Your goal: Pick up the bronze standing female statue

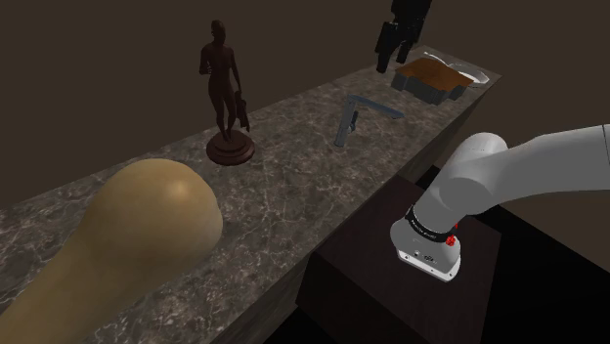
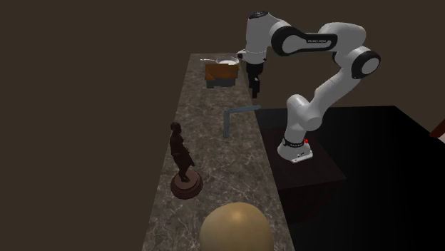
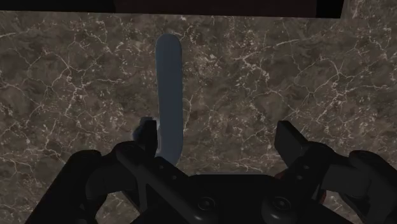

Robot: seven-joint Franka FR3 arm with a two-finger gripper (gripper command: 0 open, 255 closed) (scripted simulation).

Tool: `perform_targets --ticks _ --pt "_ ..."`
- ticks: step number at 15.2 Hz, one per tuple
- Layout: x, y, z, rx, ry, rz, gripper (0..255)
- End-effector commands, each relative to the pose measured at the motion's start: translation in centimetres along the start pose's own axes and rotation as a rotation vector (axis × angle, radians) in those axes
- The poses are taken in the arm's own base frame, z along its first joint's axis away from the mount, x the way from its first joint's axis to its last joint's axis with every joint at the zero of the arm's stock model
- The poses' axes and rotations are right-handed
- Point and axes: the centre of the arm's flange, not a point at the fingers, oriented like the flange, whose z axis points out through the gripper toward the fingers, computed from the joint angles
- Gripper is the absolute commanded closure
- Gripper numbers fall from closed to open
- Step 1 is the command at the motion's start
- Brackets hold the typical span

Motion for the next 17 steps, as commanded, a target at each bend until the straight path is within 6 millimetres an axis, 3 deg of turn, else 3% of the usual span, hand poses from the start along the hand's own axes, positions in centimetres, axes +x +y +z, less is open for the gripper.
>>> perform_targets --ticks 1,9,17 --pt "0.0 0.0 0.0 0.0 0.0 0.0 0" --pt "6.6 -1.4 6.1 0.049 0.118 -0.183 0" --pt "13.5 -4.3 11.4 0.097 0.235 -0.365 0"
